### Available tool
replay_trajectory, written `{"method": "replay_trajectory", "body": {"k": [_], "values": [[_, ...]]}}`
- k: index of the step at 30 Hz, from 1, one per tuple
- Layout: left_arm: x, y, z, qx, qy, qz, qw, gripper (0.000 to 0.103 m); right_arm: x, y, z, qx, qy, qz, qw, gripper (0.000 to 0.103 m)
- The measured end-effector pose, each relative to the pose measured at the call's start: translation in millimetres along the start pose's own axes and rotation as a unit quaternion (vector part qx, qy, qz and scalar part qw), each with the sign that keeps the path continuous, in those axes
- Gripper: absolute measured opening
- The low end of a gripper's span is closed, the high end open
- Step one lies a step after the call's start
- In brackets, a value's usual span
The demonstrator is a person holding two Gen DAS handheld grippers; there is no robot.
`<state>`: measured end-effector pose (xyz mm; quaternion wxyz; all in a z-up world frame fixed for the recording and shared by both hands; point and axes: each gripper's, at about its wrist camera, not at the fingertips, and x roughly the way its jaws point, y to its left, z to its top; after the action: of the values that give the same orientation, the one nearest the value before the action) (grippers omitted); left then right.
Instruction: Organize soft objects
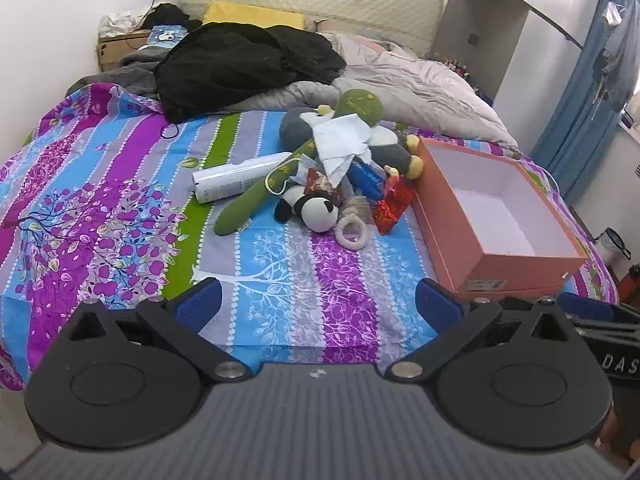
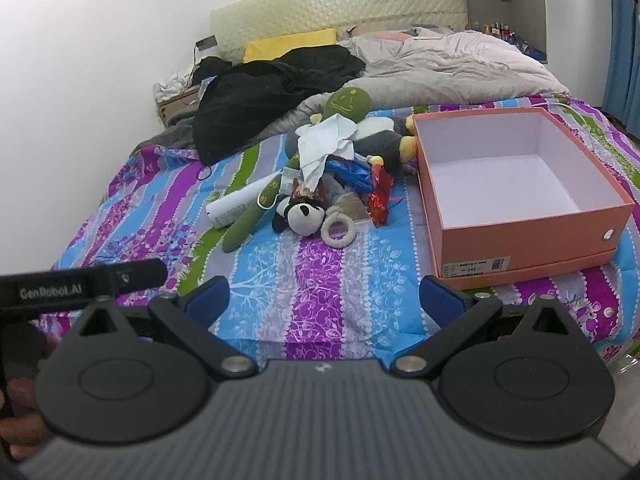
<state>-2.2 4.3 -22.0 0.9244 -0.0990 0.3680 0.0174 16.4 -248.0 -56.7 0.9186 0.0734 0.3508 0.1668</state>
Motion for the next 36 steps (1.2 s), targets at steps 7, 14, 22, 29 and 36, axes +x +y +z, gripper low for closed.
{"method": "replay_trajectory", "body": {"k": [7, 14, 22, 29, 36], "values": [[17, 4, 7, -0.006, 0.014, 0.0, 0.9999, 0.103, 13, -2, 3, -0.001, 0.004, -0.013, 1.0, 0.103], [47, 5, 17, 0.003, 0.031, 0.006, 0.9995, 0.103, 44, -6, 9, 0.002, 0.023, -0.007, 1.0, 0.103], [86, 17, 30, -0.018, 0.05, 0.005, 0.9986, 0.103, 89, -4, 18, -0.014, 0.049, 0.011, 0.999, 0.1], [135, 28, 46, -0.032, 0.067, -0.004, 0.9972, 0.099, 130, -7, 27, -0.022, 0.072, 0.017, 0.997, 0.077], [193, 35, 64, -0.052, 0.092, -0.031, 0.9939, 0.093, 176, -11, 35, -0.041, 0.073, 0.019, 0.996, 0.078]]}}
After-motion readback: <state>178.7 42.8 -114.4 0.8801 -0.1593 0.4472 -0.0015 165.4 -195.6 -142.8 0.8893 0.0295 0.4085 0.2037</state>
